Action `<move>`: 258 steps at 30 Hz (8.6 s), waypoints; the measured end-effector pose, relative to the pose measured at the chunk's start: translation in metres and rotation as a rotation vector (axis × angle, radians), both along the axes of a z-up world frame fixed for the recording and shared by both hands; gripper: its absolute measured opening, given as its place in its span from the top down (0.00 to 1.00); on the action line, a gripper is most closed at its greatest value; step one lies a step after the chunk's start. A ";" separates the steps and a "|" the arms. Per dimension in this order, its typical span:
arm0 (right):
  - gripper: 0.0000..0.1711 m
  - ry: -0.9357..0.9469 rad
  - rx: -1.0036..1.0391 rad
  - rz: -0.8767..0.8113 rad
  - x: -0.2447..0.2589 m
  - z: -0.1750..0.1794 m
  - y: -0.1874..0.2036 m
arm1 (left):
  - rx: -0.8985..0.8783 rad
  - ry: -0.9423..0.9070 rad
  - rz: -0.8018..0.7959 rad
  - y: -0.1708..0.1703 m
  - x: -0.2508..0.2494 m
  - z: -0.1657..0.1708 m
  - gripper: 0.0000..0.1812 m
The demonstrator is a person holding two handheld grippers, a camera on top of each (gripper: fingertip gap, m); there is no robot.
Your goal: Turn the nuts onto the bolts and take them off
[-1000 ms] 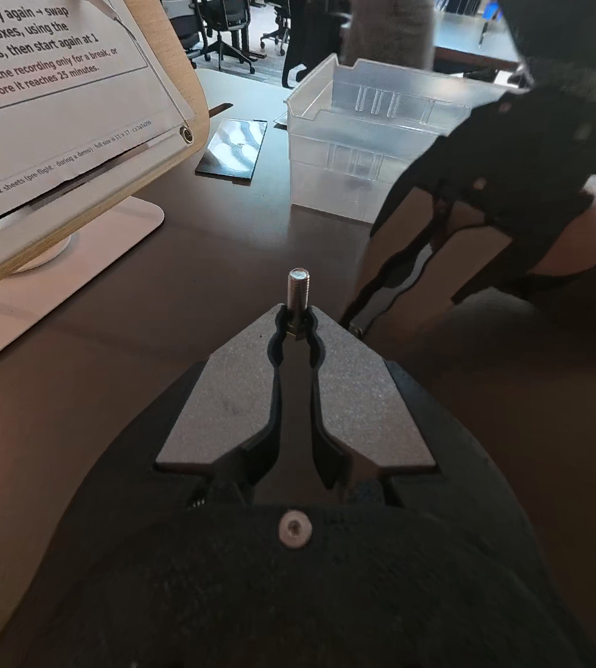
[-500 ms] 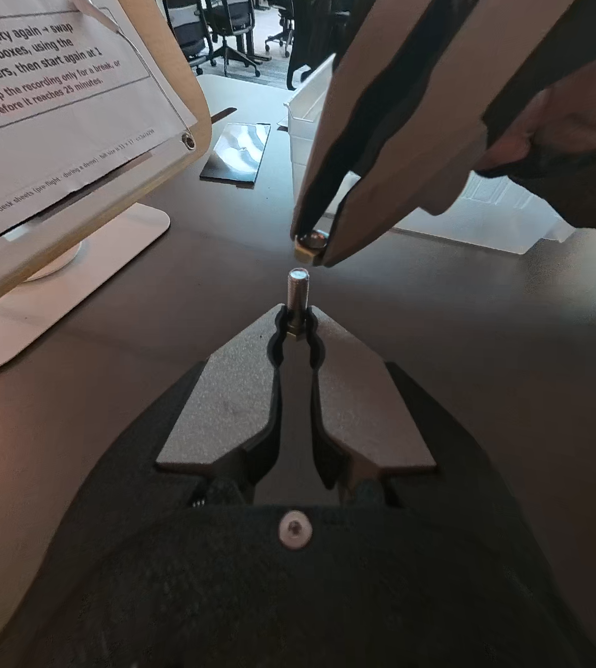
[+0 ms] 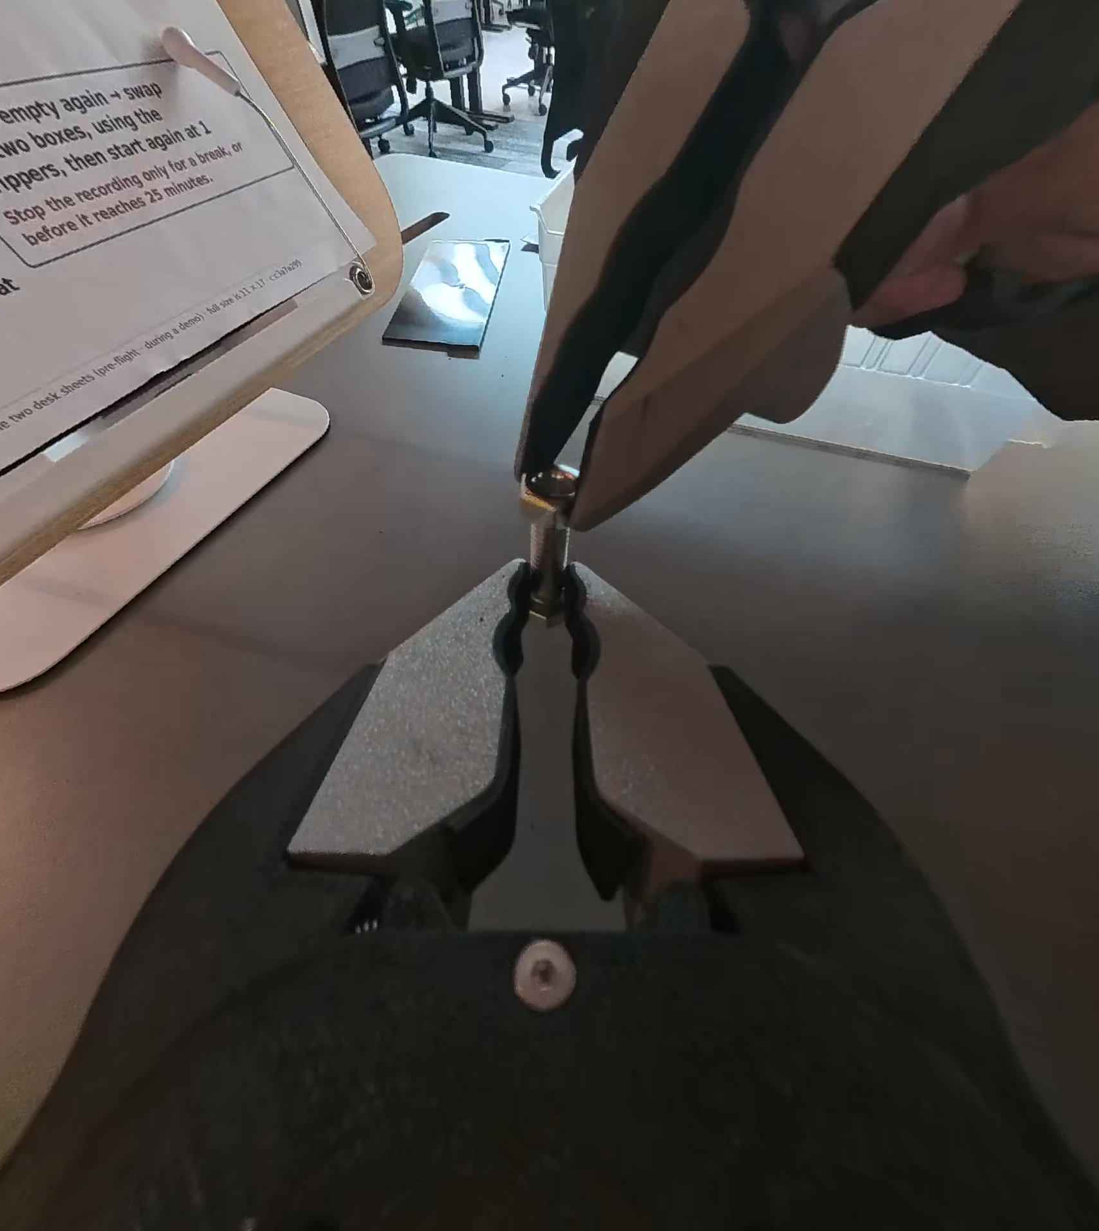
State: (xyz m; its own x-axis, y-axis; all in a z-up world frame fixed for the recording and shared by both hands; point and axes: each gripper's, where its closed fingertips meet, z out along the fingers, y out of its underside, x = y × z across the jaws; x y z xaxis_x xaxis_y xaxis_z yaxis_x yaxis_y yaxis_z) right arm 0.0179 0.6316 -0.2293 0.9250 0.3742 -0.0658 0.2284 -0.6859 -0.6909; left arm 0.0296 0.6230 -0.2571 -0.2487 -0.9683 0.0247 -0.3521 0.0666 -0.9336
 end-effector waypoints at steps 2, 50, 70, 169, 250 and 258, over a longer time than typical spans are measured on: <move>0.92 0.009 0.001 -0.003 0.001 0.000 0.000 | 0.010 -0.003 0.004 0.000 0.000 0.000 0.96; 0.87 0.001 0.099 -0.160 0.006 0.009 0.000 | 0.043 0.020 0.052 0.000 0.003 -0.005 0.96; 0.80 0.125 0.474 0.109 0.001 0.003 -0.036 | 0.045 -0.018 -0.101 -0.026 0.001 -0.005 0.96; 0.80 0.102 0.455 0.103 -0.009 -0.005 -0.029 | 0.039 -0.028 -0.089 -0.025 0.001 -0.002 0.95; 0.97 0.368 0.477 -0.034 0.003 0.002 -0.023 | -0.191 -0.026 -0.136 -0.033 0.004 0.003 0.96; 0.97 0.368 0.490 -0.069 0.009 0.003 -0.022 | -0.276 -0.013 -0.137 -0.031 0.005 0.004 0.95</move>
